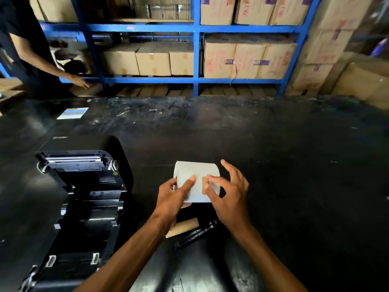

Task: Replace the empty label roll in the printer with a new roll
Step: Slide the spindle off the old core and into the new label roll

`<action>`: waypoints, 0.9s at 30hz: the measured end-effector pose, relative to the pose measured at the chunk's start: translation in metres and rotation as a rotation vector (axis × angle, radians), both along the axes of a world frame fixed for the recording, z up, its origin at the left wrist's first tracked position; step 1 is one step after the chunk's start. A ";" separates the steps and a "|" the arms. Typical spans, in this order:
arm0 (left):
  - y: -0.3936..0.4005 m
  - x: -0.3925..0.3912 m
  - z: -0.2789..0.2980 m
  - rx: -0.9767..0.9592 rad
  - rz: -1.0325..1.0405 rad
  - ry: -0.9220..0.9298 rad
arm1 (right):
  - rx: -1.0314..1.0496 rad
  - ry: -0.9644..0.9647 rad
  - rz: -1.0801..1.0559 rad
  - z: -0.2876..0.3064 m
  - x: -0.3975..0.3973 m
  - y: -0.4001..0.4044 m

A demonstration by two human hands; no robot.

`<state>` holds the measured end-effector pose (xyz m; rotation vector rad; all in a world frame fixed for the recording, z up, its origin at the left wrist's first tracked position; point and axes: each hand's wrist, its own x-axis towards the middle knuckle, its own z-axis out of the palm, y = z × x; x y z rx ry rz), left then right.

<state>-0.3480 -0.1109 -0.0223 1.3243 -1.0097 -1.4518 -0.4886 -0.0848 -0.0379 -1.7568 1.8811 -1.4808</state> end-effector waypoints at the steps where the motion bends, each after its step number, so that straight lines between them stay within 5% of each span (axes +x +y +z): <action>1: 0.002 0.000 -0.001 -0.002 -0.002 -0.008 | 0.017 -0.050 -0.013 0.000 0.001 0.001; 15: 0.016 0.005 -0.011 0.269 0.023 -0.003 | 0.001 -0.571 -0.007 -0.024 0.000 0.046; 21: 0.023 0.021 -0.010 0.307 0.069 0.062 | 0.503 -0.439 -0.296 -0.110 -0.042 0.073; 27: 0.036 0.028 -0.010 0.286 0.078 0.052 | 0.572 -0.126 -0.341 -0.134 -0.051 0.072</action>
